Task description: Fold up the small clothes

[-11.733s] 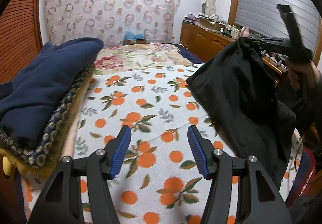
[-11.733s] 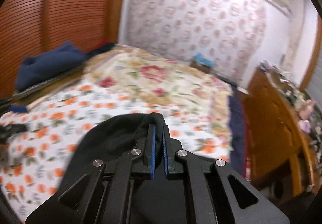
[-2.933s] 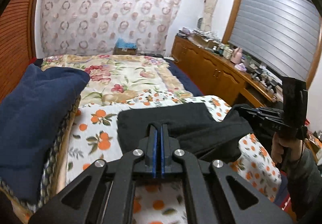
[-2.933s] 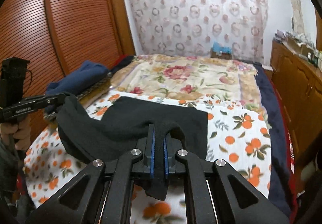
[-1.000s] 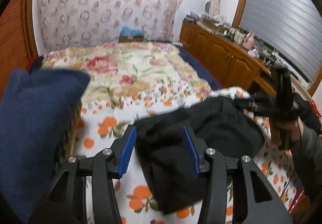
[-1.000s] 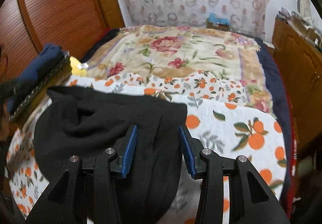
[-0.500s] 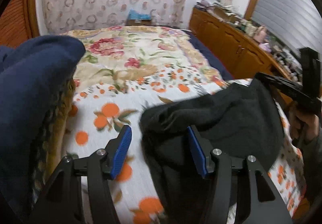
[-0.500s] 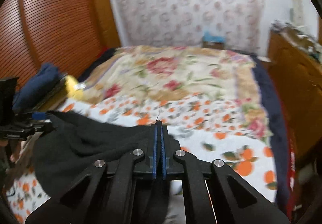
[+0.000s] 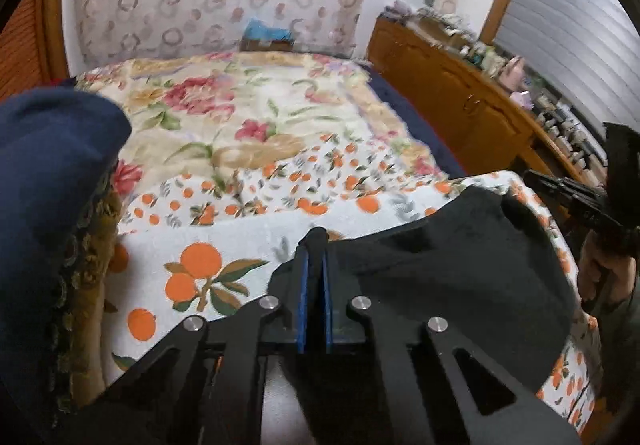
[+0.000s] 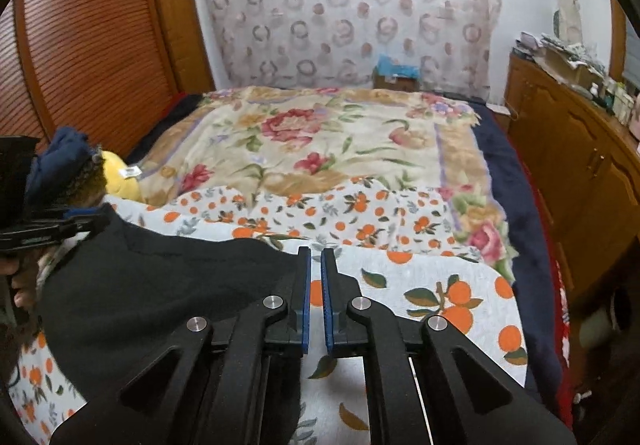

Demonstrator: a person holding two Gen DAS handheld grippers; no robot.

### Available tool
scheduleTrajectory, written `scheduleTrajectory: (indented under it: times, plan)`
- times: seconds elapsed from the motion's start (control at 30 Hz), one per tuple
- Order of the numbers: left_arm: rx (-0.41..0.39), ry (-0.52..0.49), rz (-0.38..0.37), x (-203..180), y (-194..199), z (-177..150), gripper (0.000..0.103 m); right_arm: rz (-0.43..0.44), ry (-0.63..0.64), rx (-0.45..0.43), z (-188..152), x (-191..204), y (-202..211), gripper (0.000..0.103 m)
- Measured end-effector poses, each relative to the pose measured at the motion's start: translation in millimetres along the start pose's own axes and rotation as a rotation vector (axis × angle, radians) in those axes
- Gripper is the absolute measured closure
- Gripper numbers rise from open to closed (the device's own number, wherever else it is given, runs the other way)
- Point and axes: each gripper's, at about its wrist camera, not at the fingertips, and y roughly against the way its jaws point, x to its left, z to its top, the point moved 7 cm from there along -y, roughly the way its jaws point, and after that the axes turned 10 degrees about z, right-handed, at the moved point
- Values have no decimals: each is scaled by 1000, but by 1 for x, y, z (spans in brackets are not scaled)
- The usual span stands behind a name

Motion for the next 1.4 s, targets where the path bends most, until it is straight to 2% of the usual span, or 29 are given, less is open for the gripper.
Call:
scheduleTrajectory:
  times: [0.03,0.13,0.23,0.3,0.33,0.43,0.53,0.63,0.8,1.03,1.2,1.23,1.3,1.37,1.4]
  plan:
    - [-21,11,-2,1,5,4,102,20,9,-18,1,3,4,103]
    - [-82,50,38,11,20,14,102,10,11,-52,4,3,13,103]
    - [-62,42,72,15,15,14,102,-3,-3,-51,5,1,14,101]
    - [-36,35,91,16,8,10,98,-2,-15,-34,2,2,13,100]
    - [-26,26,107,17,5,8,93,-9,-16,-27,1,3,12,97]
    - [-1,7,94,14,1,2,64,2,-27,0,-4,9,9,81]
    - [25,-1,78,12,-1,-5,61,16,-33,34,-11,15,4,63]
    - [42,-8,69,9,-2,-11,58,39,-31,76,-20,23,-5,55]
    - [68,-18,72,6,-6,-18,58,23,-73,143,-36,18,-23,49]
    - [110,-26,68,3,-13,-24,57,61,-131,163,-40,16,-28,48]
    - [112,-21,68,4,-14,-24,56,95,-110,181,-40,25,-31,47]
    - [111,-20,64,4,-15,-24,56,102,-107,184,-39,26,-32,50]
    - [112,-25,55,4,-15,-24,56,144,-108,193,-40,31,-34,65]
    - [120,-19,21,2,-14,-22,72,174,-110,198,-40,35,-35,74]
    - [122,-15,1,0,-12,-21,75,193,-105,204,-41,38,-35,77]
